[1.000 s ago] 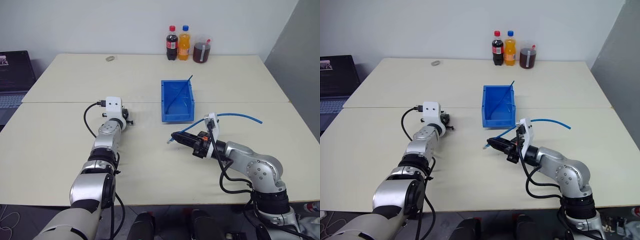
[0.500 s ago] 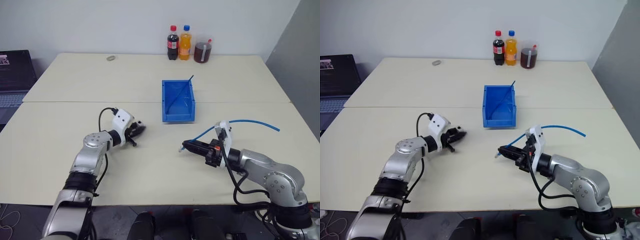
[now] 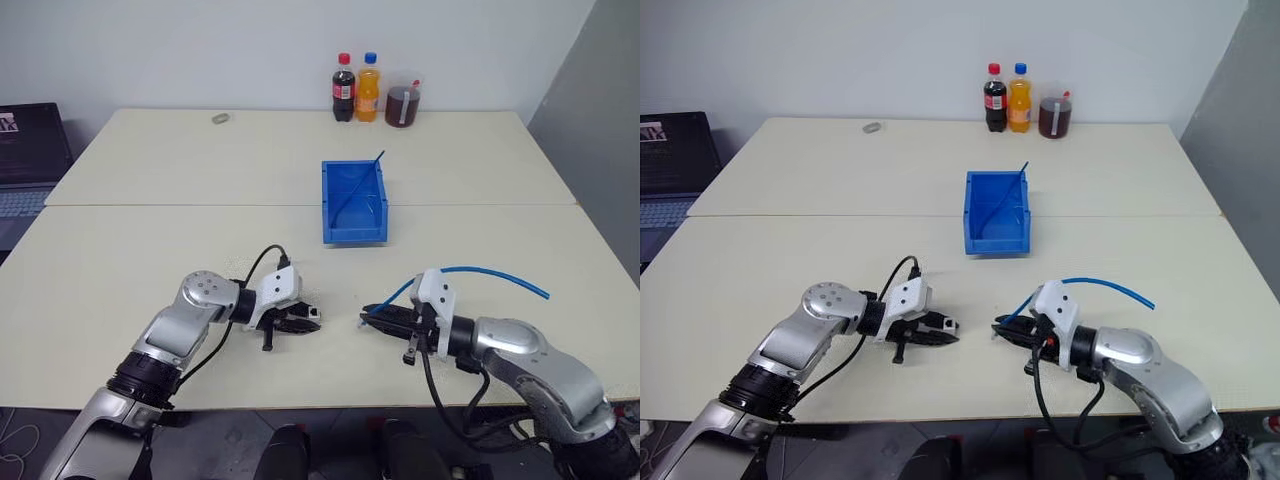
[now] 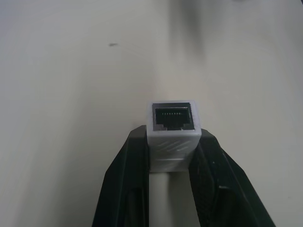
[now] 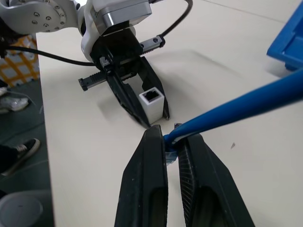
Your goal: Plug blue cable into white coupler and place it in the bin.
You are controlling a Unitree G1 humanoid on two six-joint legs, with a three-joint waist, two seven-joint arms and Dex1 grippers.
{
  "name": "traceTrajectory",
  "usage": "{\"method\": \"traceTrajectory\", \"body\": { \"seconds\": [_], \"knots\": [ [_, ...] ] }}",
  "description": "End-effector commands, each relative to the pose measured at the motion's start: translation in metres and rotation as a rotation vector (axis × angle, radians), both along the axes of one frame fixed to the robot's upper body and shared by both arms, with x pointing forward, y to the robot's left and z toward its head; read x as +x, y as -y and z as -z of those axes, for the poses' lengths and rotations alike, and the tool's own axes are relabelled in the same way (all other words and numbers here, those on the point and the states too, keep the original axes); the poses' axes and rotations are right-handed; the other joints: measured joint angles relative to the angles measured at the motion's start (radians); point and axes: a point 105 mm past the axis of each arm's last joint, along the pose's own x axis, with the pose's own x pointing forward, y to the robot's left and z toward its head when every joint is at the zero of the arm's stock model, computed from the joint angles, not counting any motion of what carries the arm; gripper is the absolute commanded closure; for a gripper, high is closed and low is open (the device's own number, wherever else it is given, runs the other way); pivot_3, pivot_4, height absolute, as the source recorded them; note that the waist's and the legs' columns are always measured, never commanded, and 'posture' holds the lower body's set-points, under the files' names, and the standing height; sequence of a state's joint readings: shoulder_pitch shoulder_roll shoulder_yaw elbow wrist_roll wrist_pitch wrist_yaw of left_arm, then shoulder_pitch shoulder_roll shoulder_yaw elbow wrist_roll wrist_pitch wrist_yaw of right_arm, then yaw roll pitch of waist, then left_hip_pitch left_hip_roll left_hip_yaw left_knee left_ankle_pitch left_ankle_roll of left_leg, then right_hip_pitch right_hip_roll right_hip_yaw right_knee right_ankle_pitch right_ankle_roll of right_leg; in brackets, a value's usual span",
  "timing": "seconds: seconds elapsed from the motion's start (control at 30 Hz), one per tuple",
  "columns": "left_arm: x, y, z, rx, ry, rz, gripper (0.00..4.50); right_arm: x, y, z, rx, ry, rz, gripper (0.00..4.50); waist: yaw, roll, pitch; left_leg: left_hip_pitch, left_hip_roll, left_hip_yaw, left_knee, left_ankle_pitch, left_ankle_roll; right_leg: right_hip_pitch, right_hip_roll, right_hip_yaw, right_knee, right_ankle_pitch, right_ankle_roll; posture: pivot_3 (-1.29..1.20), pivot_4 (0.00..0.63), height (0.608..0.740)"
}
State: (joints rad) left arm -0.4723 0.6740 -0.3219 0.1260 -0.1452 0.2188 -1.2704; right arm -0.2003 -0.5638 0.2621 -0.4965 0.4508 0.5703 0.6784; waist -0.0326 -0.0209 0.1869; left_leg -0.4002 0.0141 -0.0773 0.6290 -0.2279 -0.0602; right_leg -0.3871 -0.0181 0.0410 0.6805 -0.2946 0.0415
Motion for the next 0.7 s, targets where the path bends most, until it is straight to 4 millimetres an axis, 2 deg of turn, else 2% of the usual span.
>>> {"method": "traceTrajectory", "body": {
  "seconds": [0.03,0.23,0.37,0.7],
  "knots": [
    [-0.001,0.002,0.008,0.045,0.014,0.048,3.71,0.009,-0.015,-0.017,0.009,0.144,-0.086,4.45,0.0,0.0,0.0,0.0,0.0,0.0,0.0,0.0,0.0,0.001,0.0,0.0,0.0,0.0,0.0,0.0,0.15,0.74],
    [0.0,0.002,0.01,0.046,0.013,0.061,3.71,0.022,-0.044,-0.025,0.014,0.217,-0.187,4.45,0.003,0.0,0.0,0.0,0.0,-0.001,0.0,0.0,0.0,0.001,0.0,-0.001,0.0,0.002,-0.004,0.0,0.15,0.74],
    [-0.001,0.002,0.011,0.049,0.005,0.067,3.71,0.019,-0.061,-0.016,-0.009,0.24,-0.25,4.45,0.003,0.0,0.0,0.0,0.0,-0.001,0.0,0.0,0.0,0.001,0.0,0.0,0.0,0.003,-0.005,0.0,0.15,0.74],
    [-0.003,-0.001,0.013,0.055,-0.005,0.075,3.71,0.019,-0.066,0.0,-0.055,0.249,-0.277,4.45,0.002,0.0,0.0,0.001,0.0,-0.001,0.0,0.0,0.0,0.001,0.0,-0.001,0.001,0.003,-0.005,0.0,0.15,0.74]
  ]
}}
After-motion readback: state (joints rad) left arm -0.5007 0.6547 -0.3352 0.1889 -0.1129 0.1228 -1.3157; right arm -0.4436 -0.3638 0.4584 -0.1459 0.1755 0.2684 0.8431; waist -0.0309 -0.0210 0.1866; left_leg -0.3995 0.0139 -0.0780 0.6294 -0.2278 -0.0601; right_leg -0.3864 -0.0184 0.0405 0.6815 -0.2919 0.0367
